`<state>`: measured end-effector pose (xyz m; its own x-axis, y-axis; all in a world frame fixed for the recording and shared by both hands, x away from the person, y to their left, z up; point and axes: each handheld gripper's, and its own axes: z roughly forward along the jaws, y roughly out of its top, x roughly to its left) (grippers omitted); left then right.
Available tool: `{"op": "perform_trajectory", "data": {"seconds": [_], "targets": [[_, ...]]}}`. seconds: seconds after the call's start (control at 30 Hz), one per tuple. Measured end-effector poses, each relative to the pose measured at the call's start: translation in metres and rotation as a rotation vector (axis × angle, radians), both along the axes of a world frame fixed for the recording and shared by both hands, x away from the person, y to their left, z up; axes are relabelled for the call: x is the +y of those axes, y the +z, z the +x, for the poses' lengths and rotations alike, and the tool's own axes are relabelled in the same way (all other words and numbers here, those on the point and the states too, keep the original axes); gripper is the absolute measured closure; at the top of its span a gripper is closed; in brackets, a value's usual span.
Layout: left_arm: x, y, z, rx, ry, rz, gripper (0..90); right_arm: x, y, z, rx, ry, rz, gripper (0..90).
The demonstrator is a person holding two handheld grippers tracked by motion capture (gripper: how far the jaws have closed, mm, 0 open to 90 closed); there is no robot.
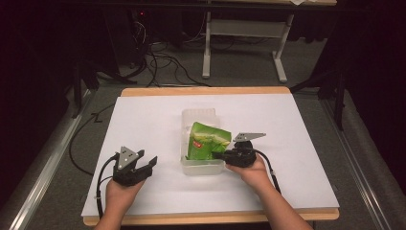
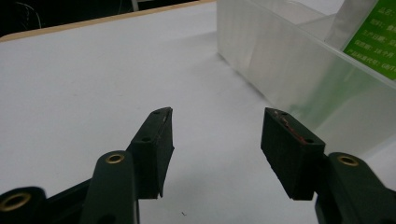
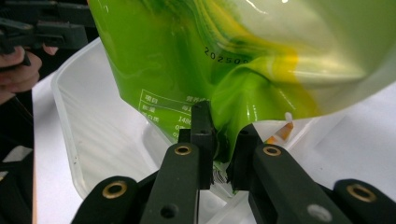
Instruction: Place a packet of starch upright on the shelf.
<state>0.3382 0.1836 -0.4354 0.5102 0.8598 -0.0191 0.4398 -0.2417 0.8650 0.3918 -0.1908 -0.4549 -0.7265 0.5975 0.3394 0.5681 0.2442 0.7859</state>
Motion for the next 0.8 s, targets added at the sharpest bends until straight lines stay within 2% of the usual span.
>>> {"op": "perform_trajectory", "data": {"seconds": [0.13, 0.37, 0.5, 0.7, 0.8], "targets": [[0.000, 0.000, 0.000, 0.001, 0.000, -0.002, 44.2, 0.000, 0.001, 0.000, -0.002, 0.002, -0.006, 84.3], [0.001, 0.000, 0.000, 0.001, 0.001, -0.005, 44.2, -0.002, 0.011, -0.003, -0.061, -0.004, -0.010, 81.5], [0.001, 0.000, 0.000, 0.000, -0.003, -0.010, 44.2, -0.002, 0.017, -0.005, -0.092, -0.014, 0.006, 78.0], [0.001, 0.000, 0.000, 0.001, -0.004, -0.015, 44.2, -0.005, 0.031, -0.010, -0.157, -0.031, 0.072, 75.7], [0.002, 0.000, 0.000, 0.001, -0.006, -0.017, 44.2, -0.003, 0.036, -0.014, -0.188, -0.035, 0.067, 73.7]]}}
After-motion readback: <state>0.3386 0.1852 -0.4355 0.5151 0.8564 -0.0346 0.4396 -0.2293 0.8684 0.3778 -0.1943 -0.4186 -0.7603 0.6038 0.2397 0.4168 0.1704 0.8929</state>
